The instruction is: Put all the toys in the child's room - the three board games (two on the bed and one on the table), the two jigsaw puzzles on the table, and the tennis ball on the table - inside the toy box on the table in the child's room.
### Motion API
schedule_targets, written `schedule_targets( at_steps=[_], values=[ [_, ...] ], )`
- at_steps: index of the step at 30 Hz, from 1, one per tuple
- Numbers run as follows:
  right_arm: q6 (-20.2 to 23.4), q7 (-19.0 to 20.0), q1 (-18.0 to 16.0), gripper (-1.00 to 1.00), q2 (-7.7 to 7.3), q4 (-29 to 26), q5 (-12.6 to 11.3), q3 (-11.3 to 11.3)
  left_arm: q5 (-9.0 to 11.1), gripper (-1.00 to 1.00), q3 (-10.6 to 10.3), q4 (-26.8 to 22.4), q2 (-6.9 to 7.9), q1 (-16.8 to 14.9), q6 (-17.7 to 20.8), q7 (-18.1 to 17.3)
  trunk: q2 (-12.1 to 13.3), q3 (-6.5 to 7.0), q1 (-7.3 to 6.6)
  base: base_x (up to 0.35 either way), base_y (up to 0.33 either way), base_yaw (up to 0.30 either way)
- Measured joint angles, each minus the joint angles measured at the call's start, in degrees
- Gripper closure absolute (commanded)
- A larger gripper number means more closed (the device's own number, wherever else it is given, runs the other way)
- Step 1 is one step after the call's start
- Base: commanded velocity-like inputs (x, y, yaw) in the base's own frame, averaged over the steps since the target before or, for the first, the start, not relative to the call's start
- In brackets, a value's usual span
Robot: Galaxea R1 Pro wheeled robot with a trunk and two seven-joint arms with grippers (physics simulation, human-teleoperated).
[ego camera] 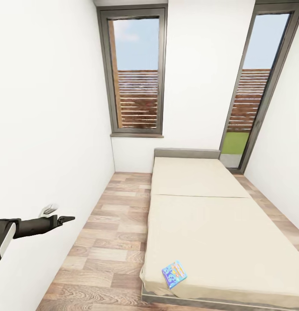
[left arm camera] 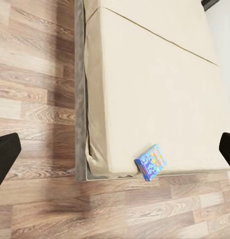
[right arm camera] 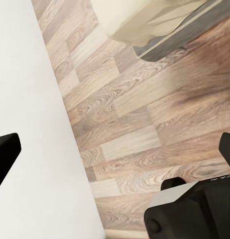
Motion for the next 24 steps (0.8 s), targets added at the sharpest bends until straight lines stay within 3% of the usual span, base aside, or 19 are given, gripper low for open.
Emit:
schedule_targets(
  at_steps=[24],
  values=[
    [-1.0, 3.2, 0.0, -1.0, -0.13, 3.4, 0.4, -0.7, 0.0, -1.0, 0.0, 0.0, 0.0, 0.0, -0.1, 0.0, 0.0, 0.02, 0.0, 0.0, 0.0, -0.001]
  ],
)
